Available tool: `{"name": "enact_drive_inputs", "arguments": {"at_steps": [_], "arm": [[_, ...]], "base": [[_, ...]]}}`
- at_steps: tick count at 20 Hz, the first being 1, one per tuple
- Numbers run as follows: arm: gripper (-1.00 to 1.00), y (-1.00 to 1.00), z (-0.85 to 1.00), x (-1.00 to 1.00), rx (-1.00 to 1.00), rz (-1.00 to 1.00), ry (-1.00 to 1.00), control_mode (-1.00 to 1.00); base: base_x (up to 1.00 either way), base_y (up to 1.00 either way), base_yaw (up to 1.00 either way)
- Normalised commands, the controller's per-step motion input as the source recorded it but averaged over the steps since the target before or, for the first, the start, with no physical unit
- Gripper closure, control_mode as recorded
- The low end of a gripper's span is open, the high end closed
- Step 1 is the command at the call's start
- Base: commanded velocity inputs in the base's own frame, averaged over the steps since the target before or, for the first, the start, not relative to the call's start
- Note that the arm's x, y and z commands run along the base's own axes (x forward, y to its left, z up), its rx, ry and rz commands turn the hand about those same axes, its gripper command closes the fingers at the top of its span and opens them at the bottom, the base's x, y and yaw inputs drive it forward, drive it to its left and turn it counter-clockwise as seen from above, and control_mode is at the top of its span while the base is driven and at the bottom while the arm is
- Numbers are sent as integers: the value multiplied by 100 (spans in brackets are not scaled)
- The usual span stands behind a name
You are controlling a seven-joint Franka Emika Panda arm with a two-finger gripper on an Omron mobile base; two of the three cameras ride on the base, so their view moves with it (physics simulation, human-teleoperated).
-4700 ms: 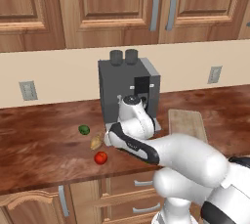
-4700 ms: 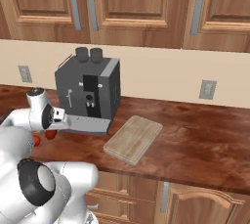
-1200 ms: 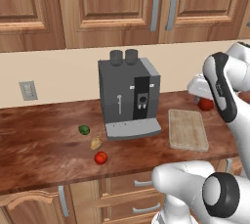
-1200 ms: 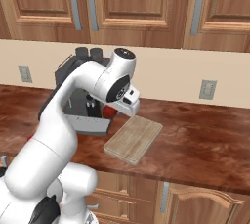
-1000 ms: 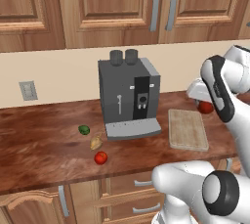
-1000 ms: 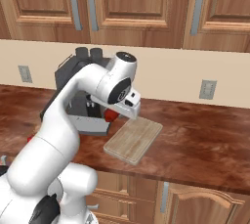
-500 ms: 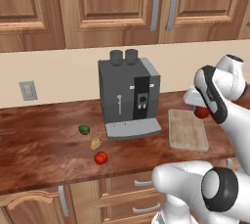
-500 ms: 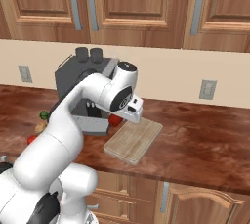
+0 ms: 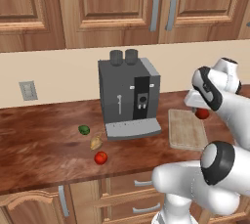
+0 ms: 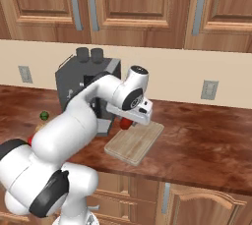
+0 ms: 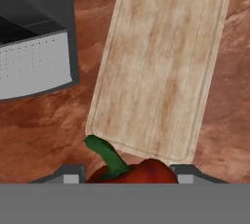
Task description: Place the avocado, onion, tomato, and bell pepper on the cutting board.
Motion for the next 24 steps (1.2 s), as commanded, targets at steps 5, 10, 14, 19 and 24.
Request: {"name": "enact_drive_inputs", "arguments": {"at_steps": [5,10,14,19,24], "arm": [[100,-14,-24,26,0,4,12,-100],[100,-9,-22,17,0,2,7,-100],[100,-19,-24,11,0,4,0,-100],[100,-7,-21,29,0,1,0,-100],[100,-14,-21,29,0,5,0,-100]], "base": [[0,0,0],[0,0,0],[0,0,0],[0,0,0],[0,0,0]]}}
